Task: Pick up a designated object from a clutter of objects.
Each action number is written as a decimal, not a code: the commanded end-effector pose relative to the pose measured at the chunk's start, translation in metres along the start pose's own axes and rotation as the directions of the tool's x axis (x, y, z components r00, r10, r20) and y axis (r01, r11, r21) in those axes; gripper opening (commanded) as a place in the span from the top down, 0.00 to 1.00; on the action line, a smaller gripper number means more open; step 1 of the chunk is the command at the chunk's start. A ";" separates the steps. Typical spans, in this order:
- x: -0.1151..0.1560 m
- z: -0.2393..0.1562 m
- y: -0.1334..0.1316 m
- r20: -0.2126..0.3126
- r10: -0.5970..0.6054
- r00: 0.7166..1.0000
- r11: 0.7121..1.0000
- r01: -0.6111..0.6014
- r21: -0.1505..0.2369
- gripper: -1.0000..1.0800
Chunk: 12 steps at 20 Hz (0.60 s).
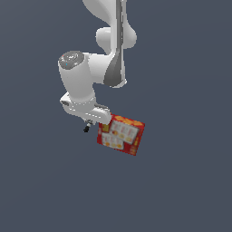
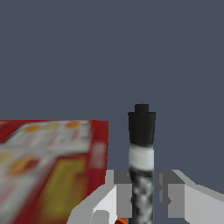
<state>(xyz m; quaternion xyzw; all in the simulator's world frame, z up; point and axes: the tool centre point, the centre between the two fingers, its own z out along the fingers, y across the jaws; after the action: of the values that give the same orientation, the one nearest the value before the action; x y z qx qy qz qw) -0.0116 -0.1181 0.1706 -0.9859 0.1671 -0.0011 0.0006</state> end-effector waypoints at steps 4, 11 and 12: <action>-0.013 -0.061 -0.004 0.000 0.000 1.000 1.000 0.000 -0.002 1.00; -0.028 -0.136 -0.009 0.000 0.000 1.000 1.000 0.000 -0.003 1.00; -0.029 -0.146 -0.010 0.000 0.000 1.000 1.000 0.000 -0.003 1.00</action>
<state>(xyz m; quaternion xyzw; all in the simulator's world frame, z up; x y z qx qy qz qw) -0.0334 -0.1015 0.3008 -0.9859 0.1672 -0.0010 -0.0006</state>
